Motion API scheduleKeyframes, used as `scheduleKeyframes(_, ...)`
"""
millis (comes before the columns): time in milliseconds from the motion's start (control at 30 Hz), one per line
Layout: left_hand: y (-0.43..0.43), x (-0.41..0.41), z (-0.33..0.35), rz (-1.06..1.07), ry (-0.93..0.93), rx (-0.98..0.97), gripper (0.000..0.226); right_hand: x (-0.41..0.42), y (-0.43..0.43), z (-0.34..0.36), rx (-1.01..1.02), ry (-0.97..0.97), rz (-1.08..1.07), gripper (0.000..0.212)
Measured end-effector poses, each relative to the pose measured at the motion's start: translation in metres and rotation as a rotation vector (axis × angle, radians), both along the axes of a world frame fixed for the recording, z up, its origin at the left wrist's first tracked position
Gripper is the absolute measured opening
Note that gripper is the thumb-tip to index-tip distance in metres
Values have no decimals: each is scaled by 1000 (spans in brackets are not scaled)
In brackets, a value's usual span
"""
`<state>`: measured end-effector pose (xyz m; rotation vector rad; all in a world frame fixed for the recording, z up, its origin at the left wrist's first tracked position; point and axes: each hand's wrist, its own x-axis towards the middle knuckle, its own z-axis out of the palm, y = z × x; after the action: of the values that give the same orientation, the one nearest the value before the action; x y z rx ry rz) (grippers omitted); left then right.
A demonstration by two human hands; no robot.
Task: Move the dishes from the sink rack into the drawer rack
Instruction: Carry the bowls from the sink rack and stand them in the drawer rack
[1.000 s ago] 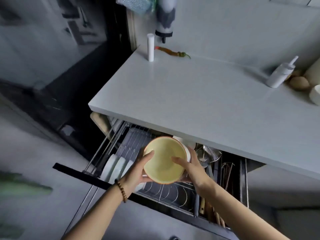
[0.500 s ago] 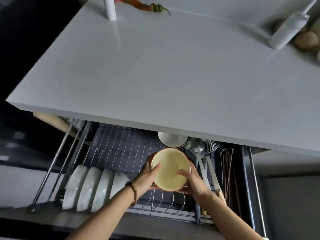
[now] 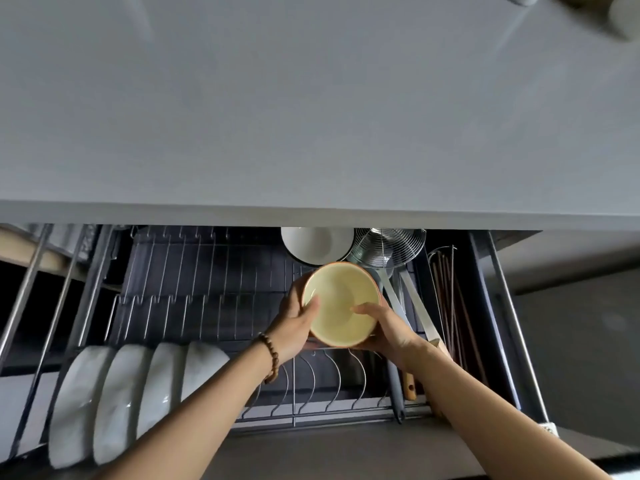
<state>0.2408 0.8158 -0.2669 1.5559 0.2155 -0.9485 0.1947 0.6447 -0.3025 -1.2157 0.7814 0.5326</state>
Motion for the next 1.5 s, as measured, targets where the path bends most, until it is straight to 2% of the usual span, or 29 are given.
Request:
scheduleKeyframes(67,0,3,-7,-13,-93,39,49,4,2,-2,5,-15,15,65)
scheduleKeyframes(133,-2,6,-12,6,-92,33,53,7,3,-4,-4,-12,20,58)
scheduleKeyframes(267,-5,6,-16,-22,-98,26,46,10,1,-9,-65,2,33,57)
scheduleKeyframes(367,-9,9,-21,-52,-147,46,44,13,-4,-9,-99,4,62,42)
scheduleKeyframes(567,-13,6,-34,-172,-148,234,56,16,-10,-9,-266,-1,152,48)
scheduleKeyframes(700,-20,-2,-37,-203,-244,306,58,12,-16,-9,-425,-62,223,50)
scheduleKeyframes(767,-24,-5,-38,-227,-294,318,60,9,-20,-7,-431,-82,206,45)
scheduleKeyframes(900,-27,-7,-34,-232,-266,351,59,7,-23,-3,-390,-128,239,32)
scheduleKeyframes(1000,-25,-7,-32,-248,-223,343,63,7,-22,-4,-438,-152,237,36)
scheduleKeyframes(1167,-25,-8,-26,-254,-110,309,72,5,-25,3,-688,-207,396,58)
scheduleKeyframes(1367,-32,-9,-19,-72,-77,171,64,3,-21,11,-712,-222,346,54)
scheduleKeyframes(1500,-31,-9,-14,-42,-88,146,60,0,-19,14,-791,-249,354,52)
